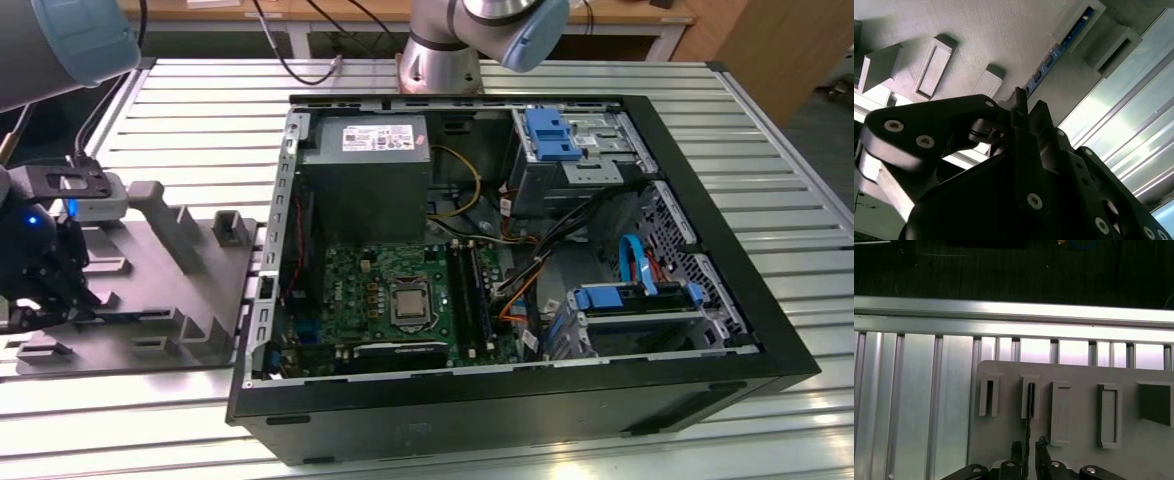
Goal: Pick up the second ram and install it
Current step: 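Pick up the second ram and move it above second insertion slot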
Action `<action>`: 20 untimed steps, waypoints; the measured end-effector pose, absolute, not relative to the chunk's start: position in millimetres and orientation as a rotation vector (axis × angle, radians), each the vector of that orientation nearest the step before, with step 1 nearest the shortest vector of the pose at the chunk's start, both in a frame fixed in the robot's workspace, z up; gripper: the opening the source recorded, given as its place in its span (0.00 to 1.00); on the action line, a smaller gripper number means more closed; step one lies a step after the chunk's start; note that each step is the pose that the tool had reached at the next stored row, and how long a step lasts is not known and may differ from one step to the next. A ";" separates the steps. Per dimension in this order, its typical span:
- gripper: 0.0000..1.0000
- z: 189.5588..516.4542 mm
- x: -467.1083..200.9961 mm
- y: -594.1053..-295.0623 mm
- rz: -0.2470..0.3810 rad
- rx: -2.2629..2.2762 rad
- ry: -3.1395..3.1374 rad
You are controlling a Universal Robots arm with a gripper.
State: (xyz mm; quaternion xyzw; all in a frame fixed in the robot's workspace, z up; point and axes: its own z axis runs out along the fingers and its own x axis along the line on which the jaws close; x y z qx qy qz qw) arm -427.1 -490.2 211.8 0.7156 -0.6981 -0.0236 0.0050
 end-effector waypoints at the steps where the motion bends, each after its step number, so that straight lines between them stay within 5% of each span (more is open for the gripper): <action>1: 0.23 211.8 -427.1 -490.2 -0.074 2.241 -2.186; 2: 0.30 211.8 -427.1 -490.2 -0.074 2.241 -2.186; 20: 0.30 199.4 -427.5 -490.1 -0.073 2.304 -2.118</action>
